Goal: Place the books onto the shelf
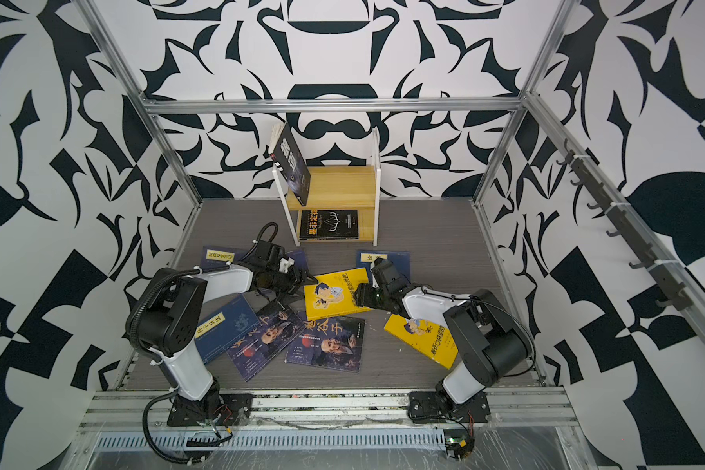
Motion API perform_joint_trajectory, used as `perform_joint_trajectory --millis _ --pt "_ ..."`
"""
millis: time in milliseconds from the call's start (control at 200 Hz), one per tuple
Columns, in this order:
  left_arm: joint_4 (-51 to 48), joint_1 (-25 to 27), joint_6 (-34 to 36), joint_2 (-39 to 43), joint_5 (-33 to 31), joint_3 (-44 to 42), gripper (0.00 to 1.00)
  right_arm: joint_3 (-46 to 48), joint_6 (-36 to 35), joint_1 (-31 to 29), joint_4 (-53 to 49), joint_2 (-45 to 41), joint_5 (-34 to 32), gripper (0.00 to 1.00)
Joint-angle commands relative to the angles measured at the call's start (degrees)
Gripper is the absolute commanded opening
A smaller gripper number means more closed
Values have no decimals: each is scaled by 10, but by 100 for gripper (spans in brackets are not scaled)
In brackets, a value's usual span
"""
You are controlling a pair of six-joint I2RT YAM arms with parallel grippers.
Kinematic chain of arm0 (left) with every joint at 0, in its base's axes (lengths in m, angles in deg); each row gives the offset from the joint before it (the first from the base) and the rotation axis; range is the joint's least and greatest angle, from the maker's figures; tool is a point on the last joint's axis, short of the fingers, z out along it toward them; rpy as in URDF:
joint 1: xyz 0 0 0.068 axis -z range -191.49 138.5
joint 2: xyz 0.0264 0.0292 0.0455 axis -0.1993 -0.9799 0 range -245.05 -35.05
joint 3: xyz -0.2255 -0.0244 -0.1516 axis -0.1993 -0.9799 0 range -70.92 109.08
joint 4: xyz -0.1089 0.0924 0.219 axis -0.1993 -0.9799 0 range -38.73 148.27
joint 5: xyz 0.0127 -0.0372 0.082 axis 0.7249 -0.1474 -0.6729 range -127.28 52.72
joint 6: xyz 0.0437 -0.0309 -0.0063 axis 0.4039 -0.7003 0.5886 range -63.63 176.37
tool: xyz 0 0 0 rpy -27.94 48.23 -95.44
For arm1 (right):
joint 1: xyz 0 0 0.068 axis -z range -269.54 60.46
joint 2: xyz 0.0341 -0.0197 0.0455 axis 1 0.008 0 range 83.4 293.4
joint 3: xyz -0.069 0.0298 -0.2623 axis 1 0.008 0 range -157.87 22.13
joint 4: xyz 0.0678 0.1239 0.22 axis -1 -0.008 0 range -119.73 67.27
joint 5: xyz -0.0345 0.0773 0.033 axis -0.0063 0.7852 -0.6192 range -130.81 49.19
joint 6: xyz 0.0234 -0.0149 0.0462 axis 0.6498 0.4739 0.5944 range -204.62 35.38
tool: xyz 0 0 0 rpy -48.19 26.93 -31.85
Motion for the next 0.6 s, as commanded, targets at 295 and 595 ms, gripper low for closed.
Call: perform_joint_trajectory --millis 295,595 --pt "22 7 3 50 23 -2 57 4 17 -20 31 14 16 66" --pt "14 7 8 57 42 18 28 6 18 -21 26 4 17 66"
